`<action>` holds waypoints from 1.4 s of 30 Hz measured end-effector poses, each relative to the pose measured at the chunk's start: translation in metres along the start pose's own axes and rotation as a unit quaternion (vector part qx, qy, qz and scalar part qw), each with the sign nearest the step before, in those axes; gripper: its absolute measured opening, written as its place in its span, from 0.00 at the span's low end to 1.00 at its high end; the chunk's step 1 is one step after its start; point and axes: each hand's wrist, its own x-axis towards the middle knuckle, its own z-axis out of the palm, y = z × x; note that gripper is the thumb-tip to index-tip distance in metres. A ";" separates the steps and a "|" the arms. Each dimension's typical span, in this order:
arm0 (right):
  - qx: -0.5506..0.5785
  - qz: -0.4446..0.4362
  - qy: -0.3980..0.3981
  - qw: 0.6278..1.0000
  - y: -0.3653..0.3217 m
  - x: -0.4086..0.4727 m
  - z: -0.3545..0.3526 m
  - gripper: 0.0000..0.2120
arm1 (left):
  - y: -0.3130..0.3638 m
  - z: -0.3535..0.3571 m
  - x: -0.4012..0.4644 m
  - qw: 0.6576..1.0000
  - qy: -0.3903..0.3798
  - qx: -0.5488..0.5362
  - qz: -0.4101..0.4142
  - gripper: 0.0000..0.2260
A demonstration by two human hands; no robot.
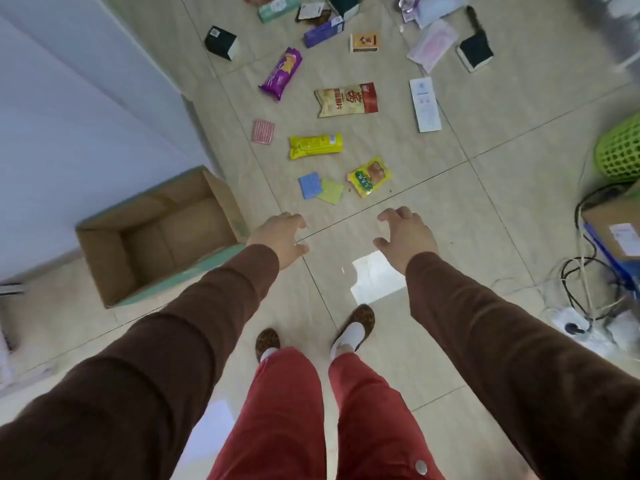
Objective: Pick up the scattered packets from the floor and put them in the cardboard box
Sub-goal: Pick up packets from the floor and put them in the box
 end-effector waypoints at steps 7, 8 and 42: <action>0.007 0.034 -0.004 0.999 0.078 0.064 -0.051 0.22 | 0.082 -0.006 0.088 1.000 -0.014 -0.010 -0.019 0.25; 0.009 0.034 0.000 0.999 0.085 0.076 -0.059 0.23 | 0.091 -0.009 0.103 1.000 -0.012 -0.014 -0.017 0.25; 0.089 0.050 -0.010 0.995 0.413 0.566 -0.348 0.21 | 0.414 -0.120 0.593 0.988 -0.002 -0.104 -0.116 0.24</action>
